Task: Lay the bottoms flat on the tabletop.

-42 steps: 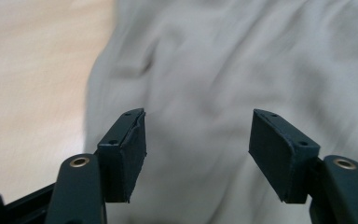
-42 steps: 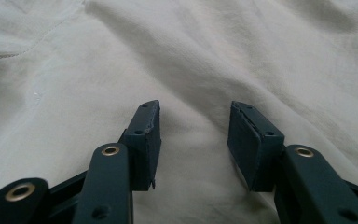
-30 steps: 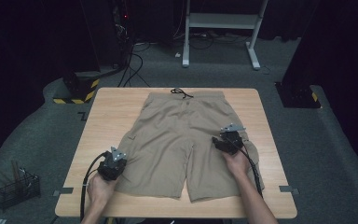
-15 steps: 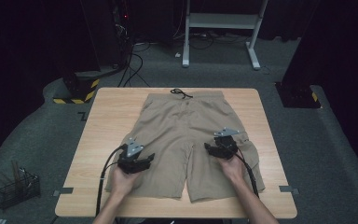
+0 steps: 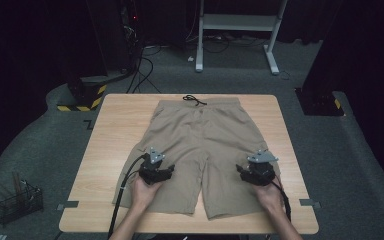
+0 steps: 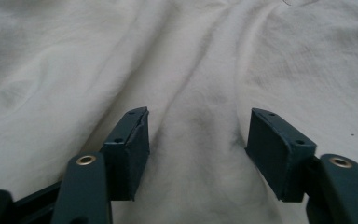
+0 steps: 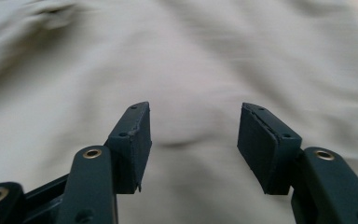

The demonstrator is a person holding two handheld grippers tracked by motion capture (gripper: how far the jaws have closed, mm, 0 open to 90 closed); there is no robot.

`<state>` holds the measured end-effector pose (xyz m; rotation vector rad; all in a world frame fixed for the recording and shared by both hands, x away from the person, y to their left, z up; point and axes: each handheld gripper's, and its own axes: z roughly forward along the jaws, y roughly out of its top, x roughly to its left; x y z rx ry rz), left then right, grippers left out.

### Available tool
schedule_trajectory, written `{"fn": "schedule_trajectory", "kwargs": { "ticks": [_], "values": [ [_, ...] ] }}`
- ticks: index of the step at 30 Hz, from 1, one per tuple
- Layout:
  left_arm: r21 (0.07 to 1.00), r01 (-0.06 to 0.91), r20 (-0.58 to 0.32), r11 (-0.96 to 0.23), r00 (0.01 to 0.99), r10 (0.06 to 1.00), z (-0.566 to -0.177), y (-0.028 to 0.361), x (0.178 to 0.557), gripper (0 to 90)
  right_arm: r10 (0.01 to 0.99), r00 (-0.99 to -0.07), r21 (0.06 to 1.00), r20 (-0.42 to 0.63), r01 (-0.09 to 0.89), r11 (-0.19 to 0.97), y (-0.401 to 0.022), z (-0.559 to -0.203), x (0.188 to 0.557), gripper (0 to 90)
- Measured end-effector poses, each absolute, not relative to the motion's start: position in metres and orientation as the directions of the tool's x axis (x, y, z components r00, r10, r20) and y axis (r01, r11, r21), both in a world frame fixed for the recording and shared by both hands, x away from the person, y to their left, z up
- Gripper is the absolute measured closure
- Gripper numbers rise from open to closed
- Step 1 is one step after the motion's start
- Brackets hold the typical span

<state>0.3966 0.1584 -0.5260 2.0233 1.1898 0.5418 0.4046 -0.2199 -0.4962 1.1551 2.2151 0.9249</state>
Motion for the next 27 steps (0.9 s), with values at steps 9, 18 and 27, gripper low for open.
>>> {"fn": "schedule_trajectory", "kwargs": {
  "ticks": [9, 18, 27],
  "values": [
    [0.753, 0.586, -0.008, -0.298, 0.462, 0.887, -0.526, 0.160, 0.395, 33.7, 0.937, -0.349, 0.685, -0.008, 0.681, 0.259, -0.282, -0.515, 0.433, 44.8],
    [0.754, 0.585, 0.012, -0.299, 0.443, 0.896, -0.523, 0.162, 0.404, 30.7, 0.903, -0.425, 0.754, -0.064, 0.572, 0.323, -0.256, -0.499, 0.425, 43.7],
    [0.727, 0.615, 0.010, -0.304, 0.433, 0.902, -0.523, 0.173, 0.440, 30.9, 0.872, -0.489, 0.719, -0.010, 0.603, 0.346, -0.209, -0.520, 0.446, 43.2]
  ]
}}
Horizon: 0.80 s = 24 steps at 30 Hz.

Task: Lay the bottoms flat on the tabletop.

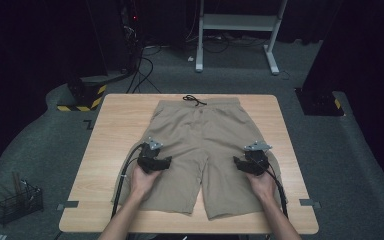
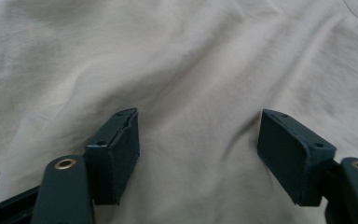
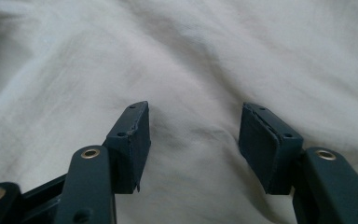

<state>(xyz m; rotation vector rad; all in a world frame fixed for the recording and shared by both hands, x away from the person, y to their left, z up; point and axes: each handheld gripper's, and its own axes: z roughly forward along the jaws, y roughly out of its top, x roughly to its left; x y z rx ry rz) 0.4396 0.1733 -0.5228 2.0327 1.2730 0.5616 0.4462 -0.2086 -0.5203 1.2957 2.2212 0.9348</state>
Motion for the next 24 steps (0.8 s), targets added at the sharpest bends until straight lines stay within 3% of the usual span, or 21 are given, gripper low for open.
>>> {"fn": "schedule_trajectory", "kwargs": {
  "ticks": [9, 12, 18, 24],
  "values": [
    [0.737, 0.616, 0.003, -0.279, 0.409, 0.913, -0.524, 0.182, 0.464, 30.7, 0.889, -0.457, 0.732, -0.011, 0.602, 0.319, -0.199, -0.522, 0.467, 41.6],
    [0.712, 0.629, 0.021, -0.311, 0.423, 0.906, -0.520, 0.178, 0.453, 30.7, 0.900, -0.435, 0.724, -0.011, 0.618, 0.308, -0.196, -0.520, 0.462, 41.8],
    [0.746, 0.588, 0.000, -0.313, 0.470, 0.883, -0.503, 0.178, 0.412, 31.7, 0.865, -0.499, 0.769, 0.060, 0.576, 0.279, -0.192, -0.504, 0.437, 44.4],
    [0.778, 0.555, -0.032, -0.295, 0.503, 0.864, -0.506, 0.170, 0.380, 30.9, 0.839, -0.544, 0.764, 0.019, 0.549, 0.339, -0.188, -0.508, 0.407, 44.1]
  ]
}}
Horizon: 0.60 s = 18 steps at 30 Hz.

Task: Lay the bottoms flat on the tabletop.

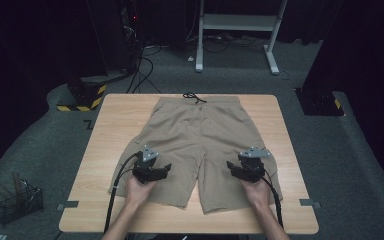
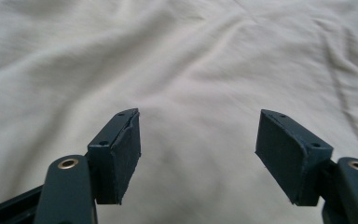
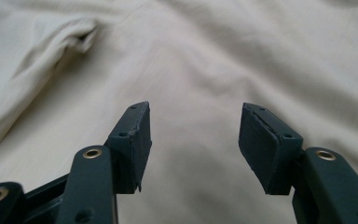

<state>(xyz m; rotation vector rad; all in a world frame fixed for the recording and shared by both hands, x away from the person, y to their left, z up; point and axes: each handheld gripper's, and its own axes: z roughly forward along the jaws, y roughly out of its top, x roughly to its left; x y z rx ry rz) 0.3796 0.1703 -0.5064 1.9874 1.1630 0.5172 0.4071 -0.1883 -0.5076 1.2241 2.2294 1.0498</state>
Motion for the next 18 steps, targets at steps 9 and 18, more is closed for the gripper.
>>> {"fn": "schedule_trajectory", "kwargs": {
  "ticks": [9, 18],
  "values": [
    [0.770, 0.570, -0.045, -0.286, 0.496, 0.867, -0.521, 0.166, 0.361, 31.3, 0.800, -0.599, 0.741, -0.025, 0.526, 0.417, -0.176, -0.518, 0.375, 43.0],
    [0.752, 0.565, 0.005, -0.339, 0.509, 0.861, -0.527, 0.161, 0.355, 29.1, 0.780, -0.625, 0.730, -0.014, 0.527, 0.435, -0.175, -0.523, 0.368, 37.2]
  ]
}}
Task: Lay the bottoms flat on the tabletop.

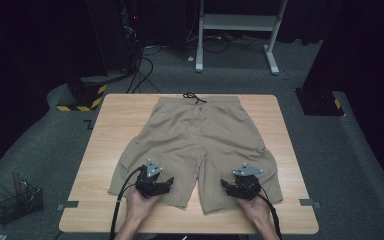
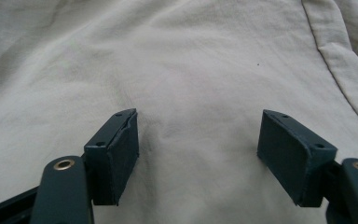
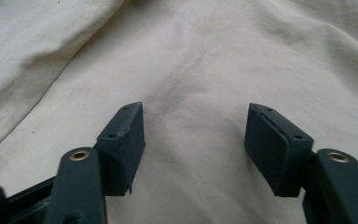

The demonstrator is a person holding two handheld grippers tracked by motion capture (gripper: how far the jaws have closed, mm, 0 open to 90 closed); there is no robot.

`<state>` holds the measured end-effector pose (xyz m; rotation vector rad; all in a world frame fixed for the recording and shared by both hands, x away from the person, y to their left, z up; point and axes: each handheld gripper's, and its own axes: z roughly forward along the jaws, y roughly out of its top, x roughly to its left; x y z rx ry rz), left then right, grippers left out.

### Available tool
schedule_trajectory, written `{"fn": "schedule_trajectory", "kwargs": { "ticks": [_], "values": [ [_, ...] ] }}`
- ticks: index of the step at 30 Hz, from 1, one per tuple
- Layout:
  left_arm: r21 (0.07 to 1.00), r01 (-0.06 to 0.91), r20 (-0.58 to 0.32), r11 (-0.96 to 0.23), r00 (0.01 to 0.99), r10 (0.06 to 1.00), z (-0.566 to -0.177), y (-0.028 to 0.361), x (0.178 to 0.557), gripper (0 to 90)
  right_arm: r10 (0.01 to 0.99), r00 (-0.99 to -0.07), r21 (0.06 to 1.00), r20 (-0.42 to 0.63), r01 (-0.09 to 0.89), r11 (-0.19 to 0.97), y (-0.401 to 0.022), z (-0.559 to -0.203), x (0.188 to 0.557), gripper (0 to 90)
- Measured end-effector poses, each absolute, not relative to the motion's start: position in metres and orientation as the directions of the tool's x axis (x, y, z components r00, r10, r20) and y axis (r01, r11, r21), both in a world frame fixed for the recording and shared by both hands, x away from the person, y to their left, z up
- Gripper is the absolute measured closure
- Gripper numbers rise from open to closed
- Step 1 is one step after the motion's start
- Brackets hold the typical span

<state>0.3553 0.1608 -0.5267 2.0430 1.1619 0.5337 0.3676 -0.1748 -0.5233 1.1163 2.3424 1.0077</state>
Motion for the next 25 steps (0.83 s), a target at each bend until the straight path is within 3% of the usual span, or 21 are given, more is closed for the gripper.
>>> {"fn": "schedule_trajectory", "kwargs": {
  "ticks": [25],
  "values": [
    [0.752, 0.570, 0.003, -0.331, 0.499, 0.867, -0.5269, 0.1604, 0.3537, 28.5, 0.789, -0.614, 0.729, -0.015, 0.534, 0.429, -0.1743, -0.5234, 0.3670, 35.8]
  ]
}}
